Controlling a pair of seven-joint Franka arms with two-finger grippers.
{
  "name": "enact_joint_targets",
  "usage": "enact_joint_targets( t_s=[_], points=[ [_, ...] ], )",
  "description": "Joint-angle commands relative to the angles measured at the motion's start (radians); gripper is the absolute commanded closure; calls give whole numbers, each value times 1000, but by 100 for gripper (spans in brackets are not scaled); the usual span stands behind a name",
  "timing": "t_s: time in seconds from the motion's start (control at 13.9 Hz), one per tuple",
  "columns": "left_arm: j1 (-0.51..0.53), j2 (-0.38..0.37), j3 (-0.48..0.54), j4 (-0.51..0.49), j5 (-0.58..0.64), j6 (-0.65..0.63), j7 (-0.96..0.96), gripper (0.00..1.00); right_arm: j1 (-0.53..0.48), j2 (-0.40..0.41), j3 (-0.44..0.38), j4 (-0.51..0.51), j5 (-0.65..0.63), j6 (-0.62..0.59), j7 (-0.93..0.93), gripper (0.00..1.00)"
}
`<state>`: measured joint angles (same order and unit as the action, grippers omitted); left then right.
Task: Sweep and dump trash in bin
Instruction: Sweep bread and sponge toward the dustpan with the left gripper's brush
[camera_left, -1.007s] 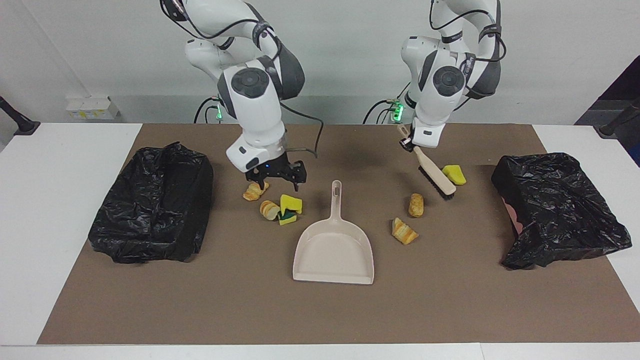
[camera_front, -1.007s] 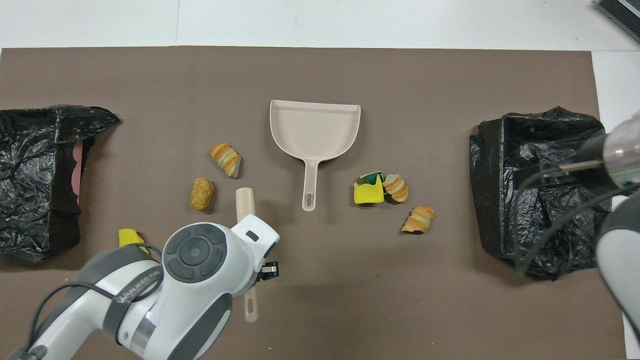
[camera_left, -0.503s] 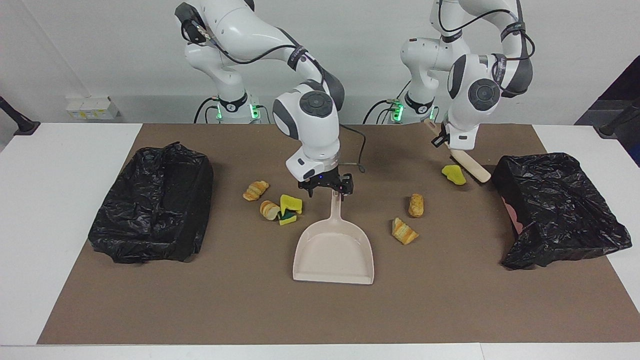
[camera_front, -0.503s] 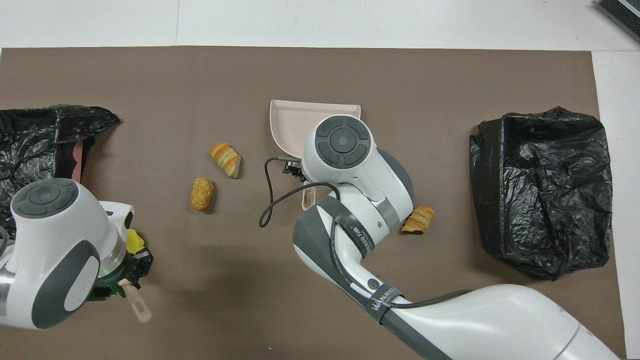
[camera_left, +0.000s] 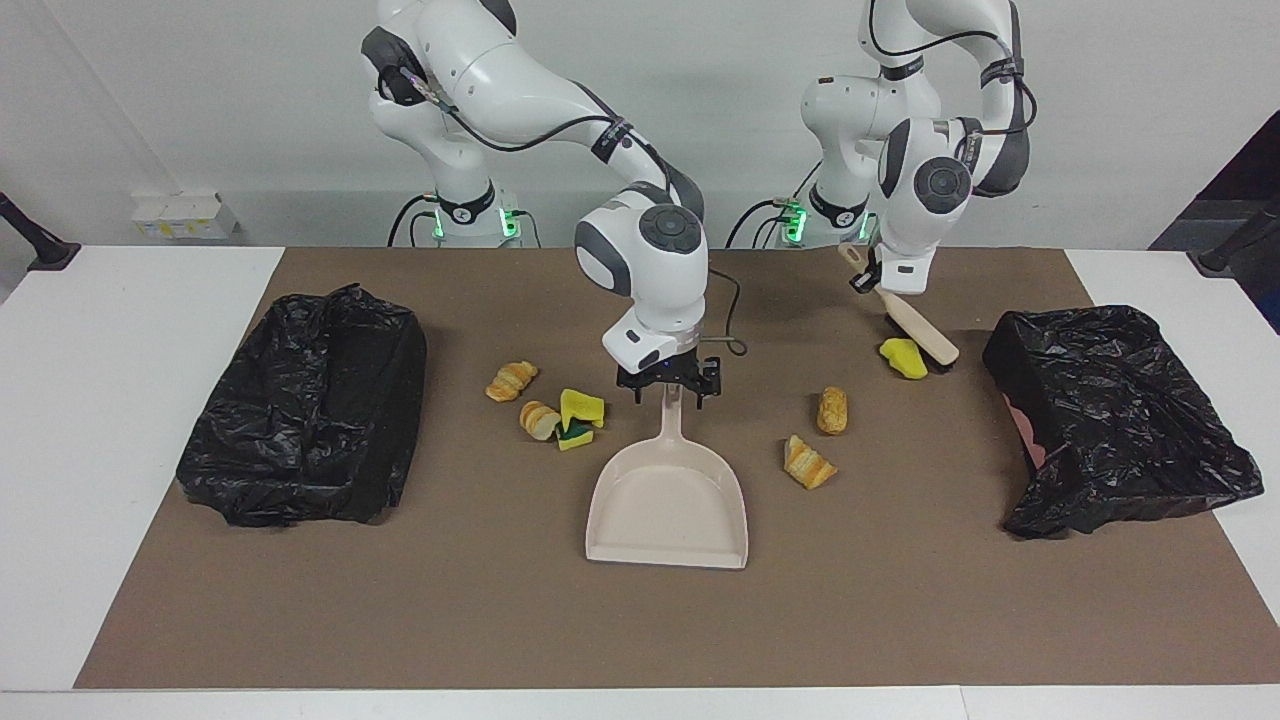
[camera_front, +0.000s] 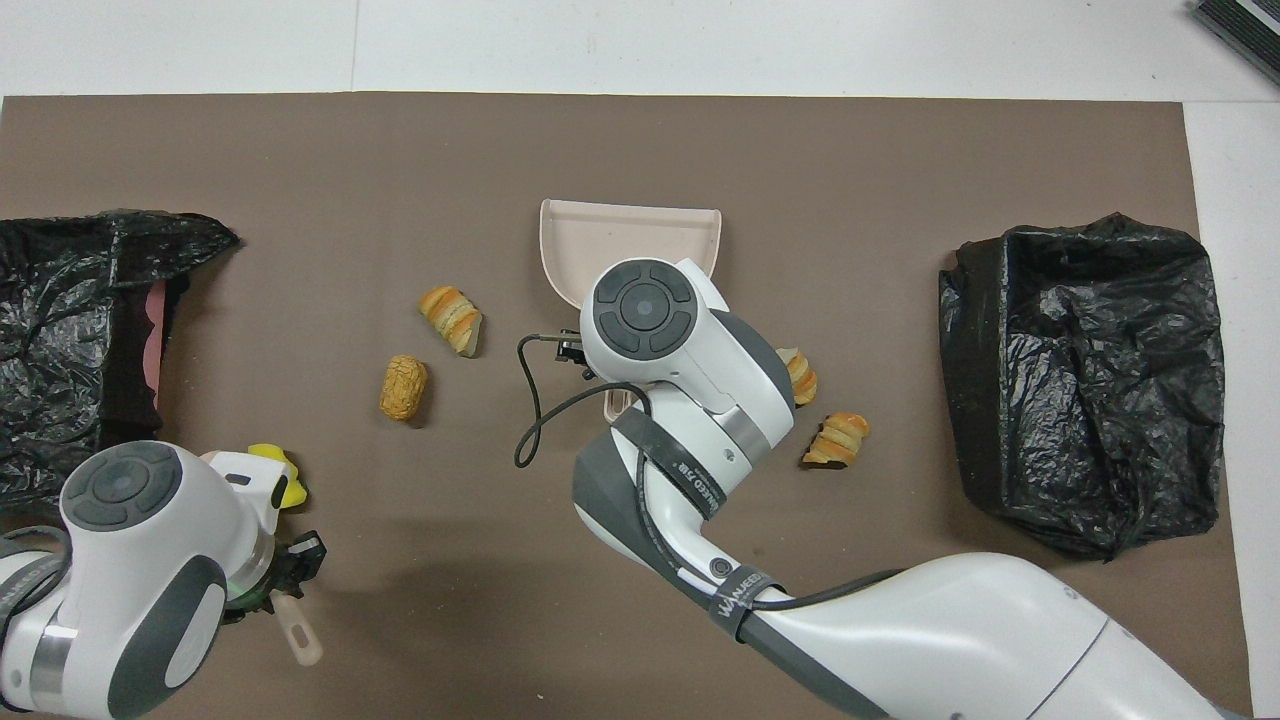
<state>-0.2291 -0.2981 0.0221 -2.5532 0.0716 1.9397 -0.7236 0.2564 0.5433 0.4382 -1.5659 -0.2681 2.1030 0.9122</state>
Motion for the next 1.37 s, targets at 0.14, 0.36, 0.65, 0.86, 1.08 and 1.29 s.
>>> enact_joint_targets(
  t_s=[0.14, 0.36, 0.65, 0.86, 1.08, 1.29],
  points=[
    [-4, 88, -8, 91, -94, 96, 254, 100, -16, -2, 27, -20, -49, -10, 10, 100],
    [-64, 167, -7, 126, -156, 175, 334, 100, -19, -5, 31, -16, -60, -38, 7, 100],
    [-55, 227, -7, 215, -182, 173, 447, 100, -63, -43, 86, -28, -45, -43, -288, 100],
    [-30, 273, -2, 304, -182, 128, 467, 100, -114, -161, 88, -117, -36, -79, -579, 100],
    [-3, 336, 1, 412, -179, 84, 469, 100, -137, -221, 85, -132, 20, -204, -977, 100],
    [51, 346, 2, 413, -167, 125, 599, 100, -149, -224, 86, -166, 21, -181, -1228, 100]
  ],
)
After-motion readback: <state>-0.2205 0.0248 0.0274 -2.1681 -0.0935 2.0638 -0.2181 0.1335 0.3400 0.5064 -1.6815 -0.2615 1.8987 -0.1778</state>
